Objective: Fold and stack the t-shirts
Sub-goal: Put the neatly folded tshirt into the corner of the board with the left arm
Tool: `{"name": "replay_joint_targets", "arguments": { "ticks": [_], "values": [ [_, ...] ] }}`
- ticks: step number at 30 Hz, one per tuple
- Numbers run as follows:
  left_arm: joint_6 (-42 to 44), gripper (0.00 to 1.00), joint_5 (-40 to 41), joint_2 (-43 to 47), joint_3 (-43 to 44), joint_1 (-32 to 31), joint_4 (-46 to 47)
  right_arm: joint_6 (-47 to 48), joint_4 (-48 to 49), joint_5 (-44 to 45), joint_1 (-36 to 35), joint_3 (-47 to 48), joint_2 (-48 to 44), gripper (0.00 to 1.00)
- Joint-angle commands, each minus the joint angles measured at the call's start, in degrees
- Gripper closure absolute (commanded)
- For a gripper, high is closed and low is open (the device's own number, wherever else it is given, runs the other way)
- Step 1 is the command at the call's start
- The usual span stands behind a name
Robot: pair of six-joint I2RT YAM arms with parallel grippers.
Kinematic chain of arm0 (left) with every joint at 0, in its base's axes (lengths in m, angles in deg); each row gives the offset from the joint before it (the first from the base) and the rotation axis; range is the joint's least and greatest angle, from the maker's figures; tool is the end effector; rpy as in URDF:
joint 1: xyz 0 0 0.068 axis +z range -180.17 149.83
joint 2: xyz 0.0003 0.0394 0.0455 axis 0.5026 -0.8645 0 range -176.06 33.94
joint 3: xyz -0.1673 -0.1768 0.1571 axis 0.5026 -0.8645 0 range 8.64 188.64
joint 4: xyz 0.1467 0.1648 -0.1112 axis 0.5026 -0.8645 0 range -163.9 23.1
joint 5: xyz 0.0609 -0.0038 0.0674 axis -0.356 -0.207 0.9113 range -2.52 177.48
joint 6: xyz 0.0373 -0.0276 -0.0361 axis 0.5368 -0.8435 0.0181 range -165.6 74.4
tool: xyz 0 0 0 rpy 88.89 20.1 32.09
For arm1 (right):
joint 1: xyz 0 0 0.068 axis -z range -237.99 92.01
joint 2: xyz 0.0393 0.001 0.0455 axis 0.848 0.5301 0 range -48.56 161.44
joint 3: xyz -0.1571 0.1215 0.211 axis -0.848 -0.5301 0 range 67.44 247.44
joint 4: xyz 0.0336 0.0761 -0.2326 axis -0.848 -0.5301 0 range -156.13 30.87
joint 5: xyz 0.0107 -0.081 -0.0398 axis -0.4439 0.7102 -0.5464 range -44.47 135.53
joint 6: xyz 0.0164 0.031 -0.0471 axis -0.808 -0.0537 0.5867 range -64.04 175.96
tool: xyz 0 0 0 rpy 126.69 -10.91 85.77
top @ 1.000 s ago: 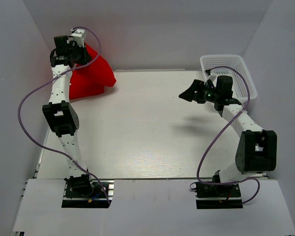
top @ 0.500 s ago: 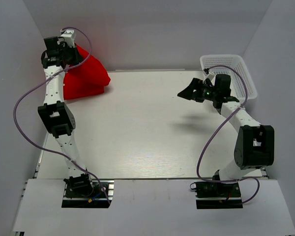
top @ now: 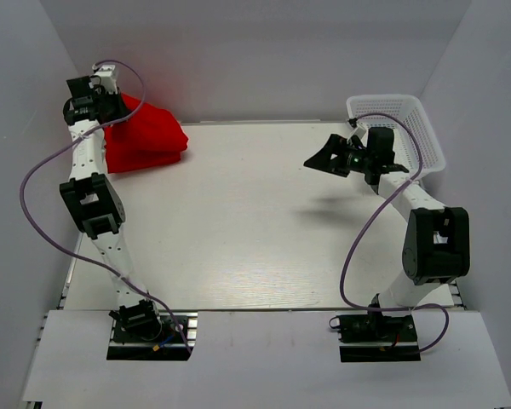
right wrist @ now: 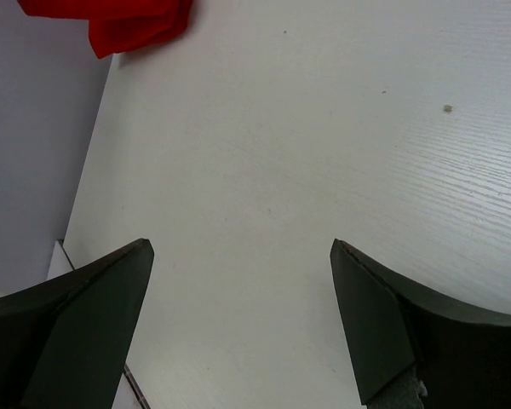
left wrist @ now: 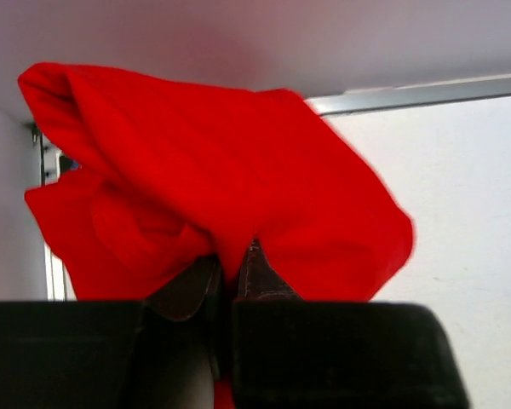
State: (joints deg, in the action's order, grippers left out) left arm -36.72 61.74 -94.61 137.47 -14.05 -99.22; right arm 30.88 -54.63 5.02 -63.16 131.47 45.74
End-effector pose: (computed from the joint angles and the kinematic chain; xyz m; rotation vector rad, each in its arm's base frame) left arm 0.5047 0.1266 0.3351 0.1299 2.0718 -0.2124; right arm 0.3614 0.0604 0.2841 -0.1109 2.0557 1.0429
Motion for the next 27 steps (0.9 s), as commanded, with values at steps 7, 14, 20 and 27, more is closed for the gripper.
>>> {"name": "replay_joint_targets", "arguments": {
  "ticks": [7, 14, 20, 27],
  "values": [
    [-6.0, 1.00, 14.4, -6.2, 0.8, 2.5, -3.1, -0.1, 1.3, -0.9, -0.5, 4.3, 2.6, 0.10],
    [-9.5, 1.00, 18.2, -6.2, 0.8, 4.7, -4.9, -0.8, 1.7, -0.4, -0.8, 5.1, 3.3, 0.10],
    [-10.6, 1.00, 18.4, -6.3, 2.3, 5.8, -5.7, -1.0, 1.9, 0.2, -1.4, 5.0, 3.5, 0.10],
    [-7.9, 1.00, 8.9, -3.2, 3.6, 5.8, -2.9, -0.9, 1.9, 1.0, -1.8, 5.0, 4.0, 0.10]
  ]
}}
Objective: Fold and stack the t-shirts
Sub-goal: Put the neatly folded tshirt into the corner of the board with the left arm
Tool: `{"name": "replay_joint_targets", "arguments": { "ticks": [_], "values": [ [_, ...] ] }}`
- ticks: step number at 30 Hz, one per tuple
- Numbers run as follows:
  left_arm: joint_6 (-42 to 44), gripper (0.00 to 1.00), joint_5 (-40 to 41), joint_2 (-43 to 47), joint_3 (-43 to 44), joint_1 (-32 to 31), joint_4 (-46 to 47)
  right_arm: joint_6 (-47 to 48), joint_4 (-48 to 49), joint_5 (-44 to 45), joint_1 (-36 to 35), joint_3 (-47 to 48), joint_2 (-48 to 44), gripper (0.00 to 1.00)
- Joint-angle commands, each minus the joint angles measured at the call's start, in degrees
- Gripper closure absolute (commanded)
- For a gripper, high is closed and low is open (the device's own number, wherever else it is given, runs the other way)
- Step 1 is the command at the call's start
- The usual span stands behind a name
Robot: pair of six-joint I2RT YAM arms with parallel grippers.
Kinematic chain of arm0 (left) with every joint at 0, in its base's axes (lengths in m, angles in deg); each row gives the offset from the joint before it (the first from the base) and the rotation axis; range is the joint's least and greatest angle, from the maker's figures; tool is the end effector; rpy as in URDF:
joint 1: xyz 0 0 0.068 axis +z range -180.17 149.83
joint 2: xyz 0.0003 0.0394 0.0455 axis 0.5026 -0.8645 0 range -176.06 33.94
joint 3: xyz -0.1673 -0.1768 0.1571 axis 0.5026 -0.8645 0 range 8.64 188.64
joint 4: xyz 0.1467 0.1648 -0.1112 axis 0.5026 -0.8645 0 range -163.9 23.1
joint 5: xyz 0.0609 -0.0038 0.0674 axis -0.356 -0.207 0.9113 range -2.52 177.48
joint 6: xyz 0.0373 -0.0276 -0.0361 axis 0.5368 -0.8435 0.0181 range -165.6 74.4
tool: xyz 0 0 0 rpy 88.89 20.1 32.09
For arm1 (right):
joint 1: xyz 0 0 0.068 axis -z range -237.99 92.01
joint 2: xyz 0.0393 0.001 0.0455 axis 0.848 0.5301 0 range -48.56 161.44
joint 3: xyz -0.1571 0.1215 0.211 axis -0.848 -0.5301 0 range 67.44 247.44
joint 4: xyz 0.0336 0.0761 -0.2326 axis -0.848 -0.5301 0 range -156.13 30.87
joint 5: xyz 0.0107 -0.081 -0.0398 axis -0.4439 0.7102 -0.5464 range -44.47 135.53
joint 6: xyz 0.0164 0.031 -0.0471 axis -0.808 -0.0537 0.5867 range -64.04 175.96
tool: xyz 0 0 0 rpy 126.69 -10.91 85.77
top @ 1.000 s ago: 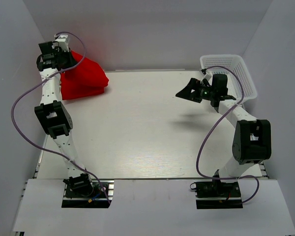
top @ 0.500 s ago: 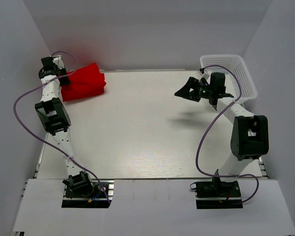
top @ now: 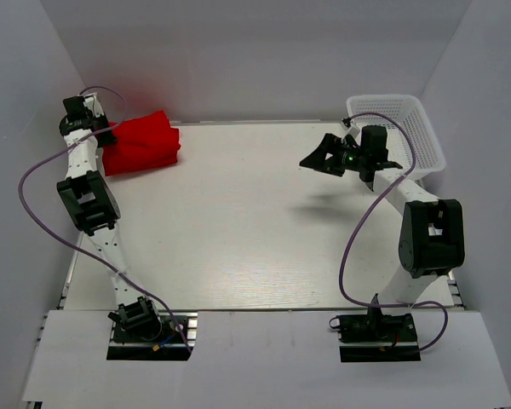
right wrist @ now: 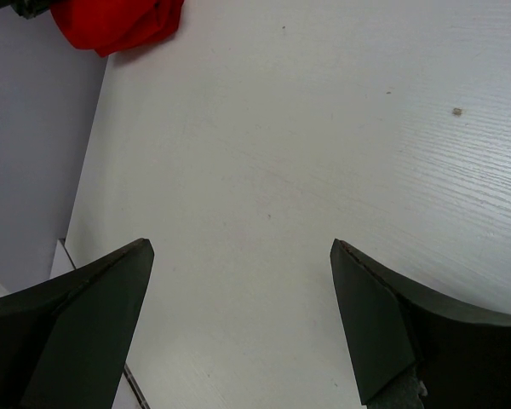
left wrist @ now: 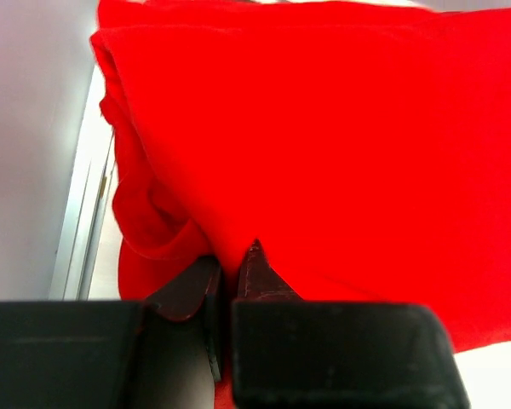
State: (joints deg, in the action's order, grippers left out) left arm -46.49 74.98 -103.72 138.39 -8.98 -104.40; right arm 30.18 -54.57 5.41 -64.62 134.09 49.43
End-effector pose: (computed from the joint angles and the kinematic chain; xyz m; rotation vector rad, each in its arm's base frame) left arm 0.5114 0.1884 0.2486 -0.3449 2.3156 -0.0830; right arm 0.3757 0.0713 0.2761 -0.1123 2.0797 1.0615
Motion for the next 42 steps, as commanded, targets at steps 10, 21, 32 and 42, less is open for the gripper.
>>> {"name": "replay_joint_targets", "arguments": {
  "ticks": [10, 21, 32, 42],
  "values": [
    [3.7, 1.00, 3.3, 8.3, -1.4, 0.7, 6.8, 0.0, 1.4, 0.7, -0.6, 2.9, 1.8, 0.10],
    [3.4, 0.00, 7.9, 2.5, 0.1, 0.7, 3.9, 0.6, -0.6, 0.6, -0.6, 4.9, 3.1, 0.10],
    [1.5, 0.00, 5.5, 9.9, 4.4, -1.2, 2.2, 5.6, -7.9, 2.0, -1.1, 8.2, 0.6, 0.10],
    [-3.9, 0.00, 4.4, 25.8, -17.5, -15.5, 4.1, 9.9, -23.5, 28.6, -2.4, 5.4, -4.4, 0.10]
  ]
}}
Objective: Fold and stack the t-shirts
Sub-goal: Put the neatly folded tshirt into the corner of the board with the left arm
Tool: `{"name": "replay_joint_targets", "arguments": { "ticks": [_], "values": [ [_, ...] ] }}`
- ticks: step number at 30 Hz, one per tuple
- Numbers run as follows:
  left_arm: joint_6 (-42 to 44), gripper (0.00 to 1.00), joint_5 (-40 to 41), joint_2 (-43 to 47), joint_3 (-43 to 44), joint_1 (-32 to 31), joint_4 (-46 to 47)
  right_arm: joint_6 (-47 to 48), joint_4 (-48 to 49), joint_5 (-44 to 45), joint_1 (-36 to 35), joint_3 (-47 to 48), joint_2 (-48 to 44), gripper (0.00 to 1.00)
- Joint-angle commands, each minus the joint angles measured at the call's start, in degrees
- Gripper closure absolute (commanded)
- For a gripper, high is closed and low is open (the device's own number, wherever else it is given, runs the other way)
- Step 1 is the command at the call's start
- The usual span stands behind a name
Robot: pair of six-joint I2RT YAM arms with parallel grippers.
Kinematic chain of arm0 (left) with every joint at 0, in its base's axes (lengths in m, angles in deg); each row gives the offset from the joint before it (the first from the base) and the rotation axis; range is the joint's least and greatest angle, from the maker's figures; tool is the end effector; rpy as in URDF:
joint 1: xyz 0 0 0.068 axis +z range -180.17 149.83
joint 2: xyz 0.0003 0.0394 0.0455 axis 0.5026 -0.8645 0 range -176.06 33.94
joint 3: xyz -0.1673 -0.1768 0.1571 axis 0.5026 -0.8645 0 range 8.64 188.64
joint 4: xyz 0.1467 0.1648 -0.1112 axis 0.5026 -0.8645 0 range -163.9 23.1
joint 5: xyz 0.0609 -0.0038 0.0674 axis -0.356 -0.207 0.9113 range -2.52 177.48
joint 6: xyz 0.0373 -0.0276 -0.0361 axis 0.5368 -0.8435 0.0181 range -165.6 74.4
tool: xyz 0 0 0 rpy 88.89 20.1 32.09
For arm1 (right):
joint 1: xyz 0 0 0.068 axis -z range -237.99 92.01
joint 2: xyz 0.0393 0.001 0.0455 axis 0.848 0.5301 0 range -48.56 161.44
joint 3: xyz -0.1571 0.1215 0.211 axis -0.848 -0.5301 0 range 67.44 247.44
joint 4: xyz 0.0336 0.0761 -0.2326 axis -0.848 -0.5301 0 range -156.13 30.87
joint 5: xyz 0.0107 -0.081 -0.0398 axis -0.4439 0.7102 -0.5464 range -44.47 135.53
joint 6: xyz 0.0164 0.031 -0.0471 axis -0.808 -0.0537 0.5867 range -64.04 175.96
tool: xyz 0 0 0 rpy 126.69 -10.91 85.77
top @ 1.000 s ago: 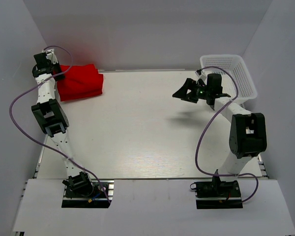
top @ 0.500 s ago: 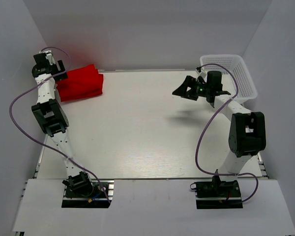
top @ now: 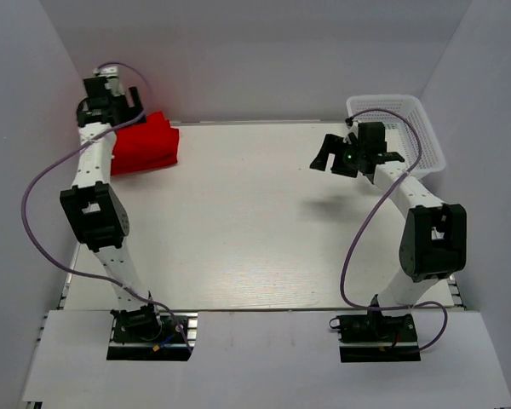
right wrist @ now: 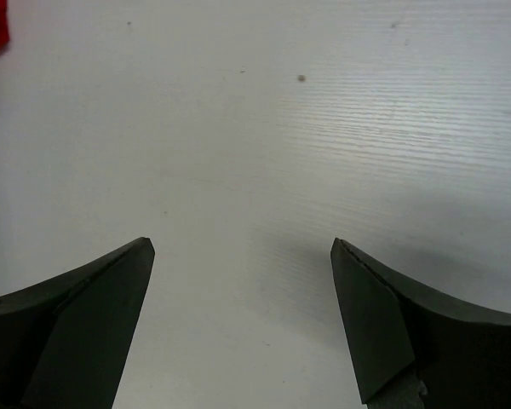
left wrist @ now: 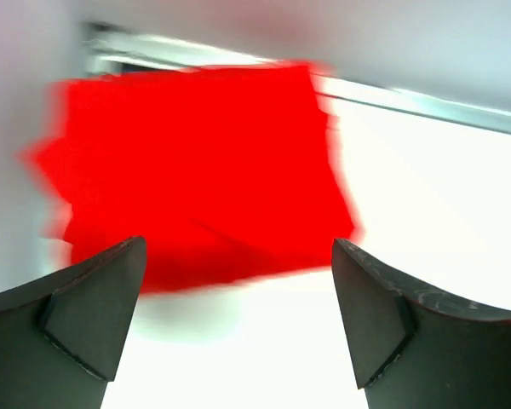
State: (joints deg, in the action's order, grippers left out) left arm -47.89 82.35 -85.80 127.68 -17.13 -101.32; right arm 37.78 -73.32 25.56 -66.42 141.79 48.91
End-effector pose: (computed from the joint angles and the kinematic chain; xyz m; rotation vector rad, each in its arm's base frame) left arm 0.4736 0.1058 0.3481 -0.2407 2.1676 0.0090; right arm 0.3756 0.0703 0.2886 -0.0043 2.2522 0.6401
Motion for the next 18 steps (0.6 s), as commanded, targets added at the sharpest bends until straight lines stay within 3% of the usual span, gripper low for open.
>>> {"name": "replay_joint_targets", "arguments": {
  "ticks": [1, 4, 7, 9, 13, 18],
  "values": [
    [-3.9, 0.00, -0.7, 12.9, -11.0, -9.7, 5.3, 2.4, -3.0, 8.2, -0.6, -5.0, -5.4, 0.10],
    [-8.1, 0.00, 0.9, 23.1, -33.3, -18.3, 14.2, 2.3, 0.6, 7.5, -0.8, -11.4, -10.3, 0.10],
    [-11.0, 0.00, 2.3, 28.8, -46.2, -24.6, 16.4, 1.9, 3.9, 5.8, -0.9, -17.5, -13.8, 0.10],
    [-14.2, 0.00, 6.2, 33.0, -50.6, -28.4, 14.8, 1.7, 4.5, 6.7, -0.7, -20.7, -15.0, 0.10],
    [-15.3, 0.00, 5.1, 38.9, -59.8, -32.0, 15.1, 0.4, 6.5, 5.6, -0.7, -25.4, -18.4, 0.10],
    [-15.8, 0.00, 6.8, 43.7, -61.7, -34.0, 15.1, 0.3, 9.0, 4.9, -0.8, -28.4, -20.1, 0.10]
  ]
}}
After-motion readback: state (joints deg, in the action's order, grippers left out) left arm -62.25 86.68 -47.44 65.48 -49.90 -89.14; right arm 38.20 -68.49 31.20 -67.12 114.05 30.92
